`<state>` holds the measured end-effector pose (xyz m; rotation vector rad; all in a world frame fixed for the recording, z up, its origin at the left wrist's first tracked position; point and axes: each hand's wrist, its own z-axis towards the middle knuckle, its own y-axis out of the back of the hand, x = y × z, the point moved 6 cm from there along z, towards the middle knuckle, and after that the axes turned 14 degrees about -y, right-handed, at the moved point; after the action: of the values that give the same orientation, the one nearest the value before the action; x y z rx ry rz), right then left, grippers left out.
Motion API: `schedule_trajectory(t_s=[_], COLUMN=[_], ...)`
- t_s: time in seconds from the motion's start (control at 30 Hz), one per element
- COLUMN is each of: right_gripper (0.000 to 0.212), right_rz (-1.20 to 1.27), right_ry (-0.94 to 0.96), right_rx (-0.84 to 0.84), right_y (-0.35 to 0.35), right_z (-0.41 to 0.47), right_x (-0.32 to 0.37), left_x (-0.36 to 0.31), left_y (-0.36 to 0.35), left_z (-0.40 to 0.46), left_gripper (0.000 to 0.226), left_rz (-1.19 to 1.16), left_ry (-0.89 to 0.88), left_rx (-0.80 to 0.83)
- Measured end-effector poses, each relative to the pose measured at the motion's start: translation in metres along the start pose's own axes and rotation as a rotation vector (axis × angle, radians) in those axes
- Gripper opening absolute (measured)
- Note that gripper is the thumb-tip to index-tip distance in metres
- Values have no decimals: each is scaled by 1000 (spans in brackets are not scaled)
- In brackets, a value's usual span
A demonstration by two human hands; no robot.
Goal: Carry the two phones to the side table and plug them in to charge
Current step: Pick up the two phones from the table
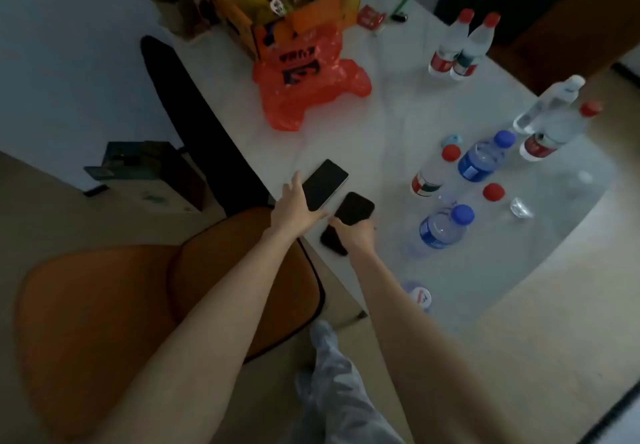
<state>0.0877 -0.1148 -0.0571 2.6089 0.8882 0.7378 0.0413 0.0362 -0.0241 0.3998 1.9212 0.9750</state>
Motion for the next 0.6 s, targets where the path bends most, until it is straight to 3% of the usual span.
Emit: schedule_trajectory(t_s=[0.07,0.23,0.33,0.47,0.6], right_gripper=[97,112,115,118,108], right_rz=[0,-104,-194,-216,-84], right_ry=[-78,-132,-112,-103,-69], right_rx=[-102,-237,-316,-336,-245], right_y=[2,-14,-20,-21,-23], right_z=[10,32,39,42,48], right_x=[0,-2,2,5,5], left_x=[2,22,29,36,44], left_y=[-6,-41,-47,-42,-44], left_z=[19,55,67,75,76], left_gripper=[111,113,104,89,92], left_rz=[90,321,413,416,323], left_ry=[30,76,84,122,208], left_rx=[-5,187,155,130,168])
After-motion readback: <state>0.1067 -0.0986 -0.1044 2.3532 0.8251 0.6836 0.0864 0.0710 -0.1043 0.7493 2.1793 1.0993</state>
